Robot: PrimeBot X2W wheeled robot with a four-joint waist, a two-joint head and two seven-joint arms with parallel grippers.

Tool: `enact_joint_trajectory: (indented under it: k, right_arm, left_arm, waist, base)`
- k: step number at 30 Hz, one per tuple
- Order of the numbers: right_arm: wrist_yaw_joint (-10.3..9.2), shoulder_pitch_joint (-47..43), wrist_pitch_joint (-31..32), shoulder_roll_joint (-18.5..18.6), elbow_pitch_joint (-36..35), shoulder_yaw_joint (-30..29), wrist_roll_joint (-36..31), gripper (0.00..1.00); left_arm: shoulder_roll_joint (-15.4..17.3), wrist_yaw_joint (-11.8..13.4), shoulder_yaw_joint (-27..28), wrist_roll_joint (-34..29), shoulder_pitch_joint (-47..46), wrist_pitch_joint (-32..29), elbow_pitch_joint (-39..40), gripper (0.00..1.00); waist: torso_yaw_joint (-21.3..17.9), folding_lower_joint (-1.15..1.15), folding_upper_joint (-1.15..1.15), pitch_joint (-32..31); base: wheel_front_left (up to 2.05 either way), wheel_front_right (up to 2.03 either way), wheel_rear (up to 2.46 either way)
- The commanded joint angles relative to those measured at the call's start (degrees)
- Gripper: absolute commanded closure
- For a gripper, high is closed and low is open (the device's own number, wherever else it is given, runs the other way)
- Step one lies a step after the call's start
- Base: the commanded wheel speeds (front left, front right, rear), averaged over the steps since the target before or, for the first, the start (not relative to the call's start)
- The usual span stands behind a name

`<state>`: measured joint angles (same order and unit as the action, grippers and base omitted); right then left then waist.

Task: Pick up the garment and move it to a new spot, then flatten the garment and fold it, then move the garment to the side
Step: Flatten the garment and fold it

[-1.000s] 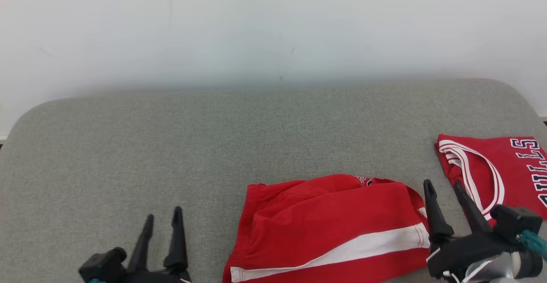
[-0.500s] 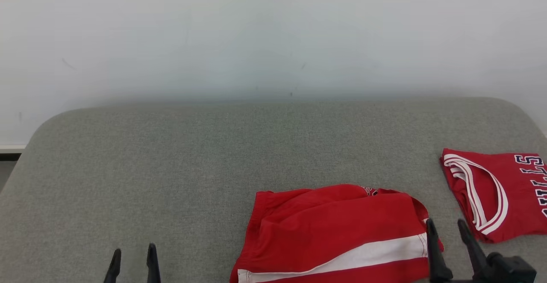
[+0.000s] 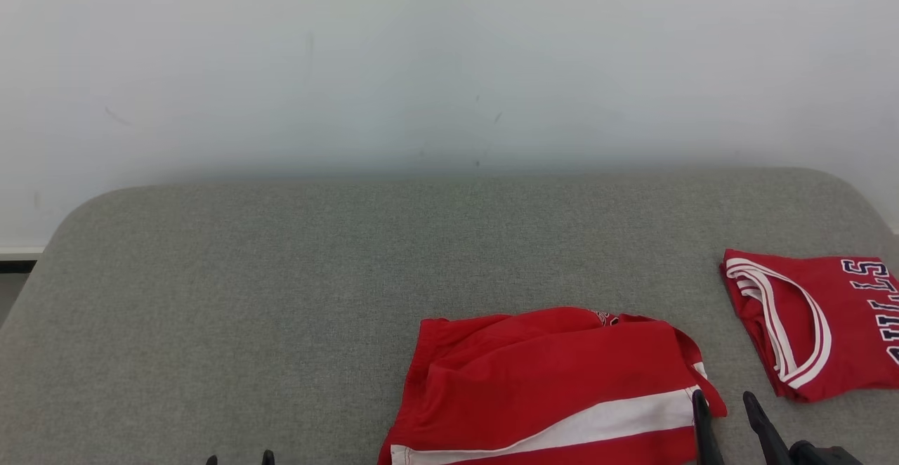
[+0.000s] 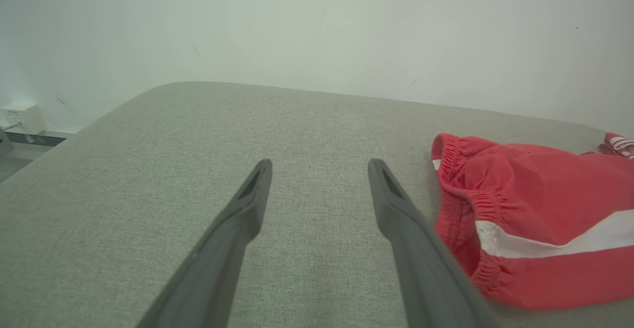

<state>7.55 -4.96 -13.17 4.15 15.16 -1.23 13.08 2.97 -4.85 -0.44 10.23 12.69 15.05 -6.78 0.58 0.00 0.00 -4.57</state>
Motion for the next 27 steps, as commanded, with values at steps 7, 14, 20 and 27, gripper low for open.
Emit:
enact_joint_trajectory:
  k: [7, 14, 20, 27]
  right_arm:
    - [-0.15, -0.1, -0.2, -0.5, -0.2, -0.3, -0.5, 0.0]
    - [-0.15, -0.1, -0.1, -0.7, -0.3, -0.6, -0.5, 0.0]
    - [-0.15, 0.2, -0.3, -0.8, -0.6, -0.7, -0.8, 0.0]
    - [-0.15, 0.8, -0.4, -1.0, -0.5, 0.4, -0.5, 0.0]
  left_arm:
    - [-0.1, 0.7, -1.4, 0.8, -0.9, 0.1, 0.2, 0.0]
    - [-0.1, 0.4, -1.9, 0.8, -1.0, 0.1, -0.3, 0.0]
    - [-0.1, -0.8, -4.5, 2.4, -1.8, 0.1, -3.4, 0.0]
    - [0.9, -2.7, -13.7, 5.5, -6.8, -2.4, -11.6, 0.0]
  waist:
    - [0.2, 0.0, 0.0, 0.1]
    - [-0.2, 0.0, 0.0, 0.4]
    - [-0.7, 0.0, 0.0, 0.8]
    - [-1.9, 0.0, 0.0, 1.2]
  base:
    - [0.0, 0.0, 0.0]
    - [0.0, 0.0, 0.0]
    - [0.0, 0.0, 0.0]
    - [0.0, 0.0, 0.0]
